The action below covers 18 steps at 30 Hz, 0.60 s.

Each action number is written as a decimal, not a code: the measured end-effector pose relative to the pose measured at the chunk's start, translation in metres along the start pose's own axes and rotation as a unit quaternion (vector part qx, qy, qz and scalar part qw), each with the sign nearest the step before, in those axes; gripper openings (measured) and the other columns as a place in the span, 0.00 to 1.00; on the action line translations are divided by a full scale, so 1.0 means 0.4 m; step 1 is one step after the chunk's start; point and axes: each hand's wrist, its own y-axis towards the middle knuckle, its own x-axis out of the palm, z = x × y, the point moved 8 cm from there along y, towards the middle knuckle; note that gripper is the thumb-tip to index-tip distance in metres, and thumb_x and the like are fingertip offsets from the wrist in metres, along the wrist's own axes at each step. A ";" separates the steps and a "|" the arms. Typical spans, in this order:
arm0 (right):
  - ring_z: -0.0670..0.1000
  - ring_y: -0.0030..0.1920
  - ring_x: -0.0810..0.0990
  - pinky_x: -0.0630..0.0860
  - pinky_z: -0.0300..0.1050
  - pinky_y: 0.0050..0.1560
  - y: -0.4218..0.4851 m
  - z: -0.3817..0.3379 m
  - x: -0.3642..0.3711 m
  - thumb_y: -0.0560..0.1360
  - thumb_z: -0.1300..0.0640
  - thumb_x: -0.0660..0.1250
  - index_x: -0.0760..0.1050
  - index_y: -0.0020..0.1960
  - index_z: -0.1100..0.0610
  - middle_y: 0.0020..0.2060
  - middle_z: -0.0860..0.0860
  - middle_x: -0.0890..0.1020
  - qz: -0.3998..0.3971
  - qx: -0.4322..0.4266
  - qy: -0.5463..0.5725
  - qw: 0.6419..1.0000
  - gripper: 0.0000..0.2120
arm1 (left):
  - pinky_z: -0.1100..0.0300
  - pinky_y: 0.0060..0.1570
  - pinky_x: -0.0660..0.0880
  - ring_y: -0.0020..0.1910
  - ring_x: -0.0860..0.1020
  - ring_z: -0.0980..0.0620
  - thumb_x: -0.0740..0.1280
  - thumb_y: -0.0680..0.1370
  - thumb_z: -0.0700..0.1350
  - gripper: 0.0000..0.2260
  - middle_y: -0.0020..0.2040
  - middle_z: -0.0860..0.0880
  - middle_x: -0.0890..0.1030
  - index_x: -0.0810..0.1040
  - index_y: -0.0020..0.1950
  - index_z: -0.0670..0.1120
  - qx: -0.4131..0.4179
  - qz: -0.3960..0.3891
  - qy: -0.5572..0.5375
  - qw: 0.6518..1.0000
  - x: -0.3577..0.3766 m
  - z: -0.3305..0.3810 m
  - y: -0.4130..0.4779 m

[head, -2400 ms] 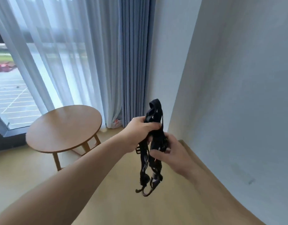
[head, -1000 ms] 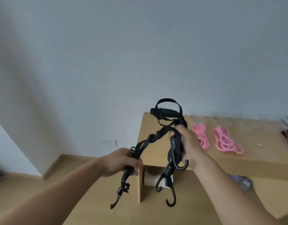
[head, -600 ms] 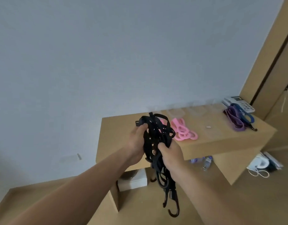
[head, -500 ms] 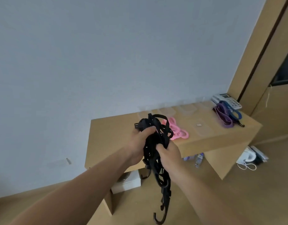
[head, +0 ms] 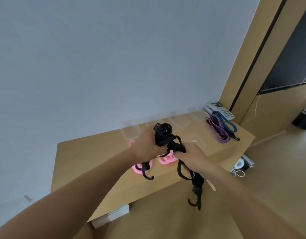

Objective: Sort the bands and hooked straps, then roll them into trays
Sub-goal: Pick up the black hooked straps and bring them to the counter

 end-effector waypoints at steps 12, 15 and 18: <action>0.45 0.31 0.80 0.77 0.38 0.33 0.122 0.060 -0.128 0.62 0.59 0.78 0.74 0.48 0.51 0.36 0.48 0.81 -0.016 0.014 -0.034 0.999 0.19 | 0.69 0.22 0.62 0.20 0.66 0.60 0.71 0.69 0.38 0.16 0.19 0.57 0.67 0.69 0.26 0.49 -0.016 -0.128 0.068 0.989 0.099 -0.044 0.258; 0.51 0.37 0.78 0.76 0.48 0.42 0.133 0.137 -0.151 0.66 0.61 0.76 0.77 0.47 0.58 0.36 0.53 0.79 -0.018 0.035 -0.004 0.999 0.12 | 0.67 0.24 0.65 0.21 0.68 0.58 0.71 0.70 0.38 0.14 0.20 0.57 0.70 0.72 0.27 0.48 -0.055 -0.067 -0.007 0.996 0.096 -0.054 0.332; 0.58 0.39 0.80 0.76 0.50 0.47 0.154 0.174 -0.227 0.73 0.60 0.72 0.80 0.48 0.58 0.37 0.57 0.84 0.053 0.009 0.133 0.990 0.05 | 0.65 0.27 0.69 0.25 0.73 0.53 0.71 0.71 0.39 0.08 0.27 0.49 0.75 0.76 0.33 0.43 -0.124 -0.042 -0.081 0.988 0.127 -0.086 0.378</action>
